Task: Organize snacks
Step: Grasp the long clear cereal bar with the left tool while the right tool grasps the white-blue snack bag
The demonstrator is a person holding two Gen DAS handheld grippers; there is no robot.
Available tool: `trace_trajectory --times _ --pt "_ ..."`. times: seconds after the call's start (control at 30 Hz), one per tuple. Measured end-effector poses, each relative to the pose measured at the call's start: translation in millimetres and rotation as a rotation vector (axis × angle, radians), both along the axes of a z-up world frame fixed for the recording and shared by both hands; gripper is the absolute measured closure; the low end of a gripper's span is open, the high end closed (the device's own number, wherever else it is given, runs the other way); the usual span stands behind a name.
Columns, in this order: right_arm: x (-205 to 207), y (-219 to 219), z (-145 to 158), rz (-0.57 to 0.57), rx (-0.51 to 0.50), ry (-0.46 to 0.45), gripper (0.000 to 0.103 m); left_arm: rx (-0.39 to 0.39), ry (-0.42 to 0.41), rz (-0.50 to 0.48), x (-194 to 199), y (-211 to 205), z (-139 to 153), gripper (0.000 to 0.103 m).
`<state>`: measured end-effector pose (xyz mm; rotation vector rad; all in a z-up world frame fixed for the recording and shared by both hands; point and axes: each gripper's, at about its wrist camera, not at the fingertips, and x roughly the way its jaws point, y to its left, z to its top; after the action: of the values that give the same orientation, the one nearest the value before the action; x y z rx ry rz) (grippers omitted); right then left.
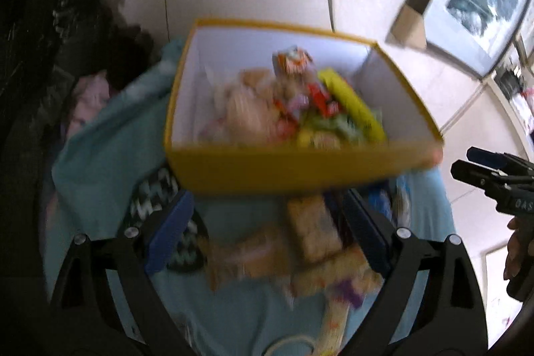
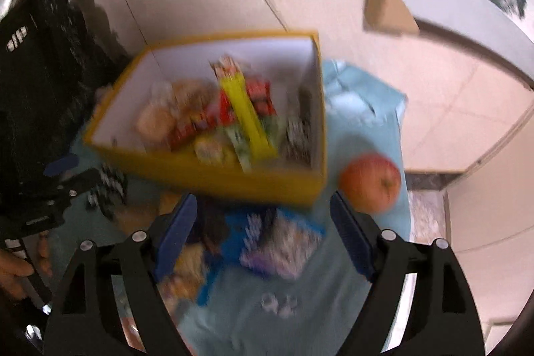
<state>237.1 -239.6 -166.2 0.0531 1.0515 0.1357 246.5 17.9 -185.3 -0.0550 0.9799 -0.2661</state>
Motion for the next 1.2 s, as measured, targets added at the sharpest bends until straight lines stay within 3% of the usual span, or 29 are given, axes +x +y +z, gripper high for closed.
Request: trace_trajectory --times 0.13,0.27,0.43,0.5,0.53,0.57,0.67,0.7,0.73,0.77,0.87,0.9,0.97,1.0,1.03,1.1,1.13,1.2 --pt "-34 -4 -25 -0.029 0.019 0.031 0.021 0.061 -0.016 -0.073 -40 -6 -22 0.011" --pt "-61 -9 -40 -0.055 0.067 0.061 0.021 0.027 -0.011 -0.145 -84 -11 -38 0.011" --pt "-72 -11 -56 -0.08 0.051 0.098 0.021 0.136 -0.041 -0.262 -127 -45 -62 0.014" --pt "-73 -11 -60 -0.088 0.045 0.105 0.021 0.16 -0.027 -0.284 -130 -54 -71 0.039" --pt "-74 -10 -61 -0.087 0.036 0.107 0.021 0.173 0.0 -0.3 -129 -59 -79 0.06" --pt "-73 -10 -63 -0.085 0.03 0.11 0.021 0.174 0.012 -0.306 -129 -62 -84 0.063" --pt "-69 -13 -64 -0.088 0.024 0.109 0.021 0.189 -0.022 -0.307 -132 -68 -84 0.06" --pt "-65 -14 -65 -0.091 0.024 0.107 0.021 0.213 -0.03 -0.325 -134 -74 -85 0.053" --pt "-59 -15 -66 -0.099 0.023 0.105 0.021 0.236 -0.032 -0.352 -136 -80 -87 0.037" --pt "-53 -17 -67 -0.106 0.024 0.106 0.021 0.239 -0.043 -0.382 -141 -85 -87 0.03" --pt "-29 -20 -79 -0.152 0.023 0.132 0.021 0.272 -0.038 -0.399 -143 -91 -95 0.028" --pt "-22 -21 -84 -0.168 0.028 0.148 0.021 0.294 0.012 -0.377 -136 -90 -107 0.028" --pt "-10 -22 -93 -0.202 0.063 0.176 0.021 0.205 0.053 -0.302 -126 -75 -112 0.026" --pt "-4 -22 -97 -0.215 0.074 0.185 0.021 0.17 0.05 -0.271 -124 -68 -111 0.03" --pt "3 -20 -102 -0.221 0.074 0.196 0.021 0.182 0.042 -0.276 -125 -68 -111 0.034" --pt "12 -19 -112 -0.232 0.06 0.222 0.021 0.173 0.038 -0.304 -128 -67 -108 0.051" --pt "16 -20 -118 -0.242 0.059 0.241 0.021 0.168 0.041 -0.314 -128 -66 -107 0.07" --pt "20 -26 -128 -0.267 0.114 0.277 0.021 0.147 0.06 -0.312 -128 -61 -105 0.073"
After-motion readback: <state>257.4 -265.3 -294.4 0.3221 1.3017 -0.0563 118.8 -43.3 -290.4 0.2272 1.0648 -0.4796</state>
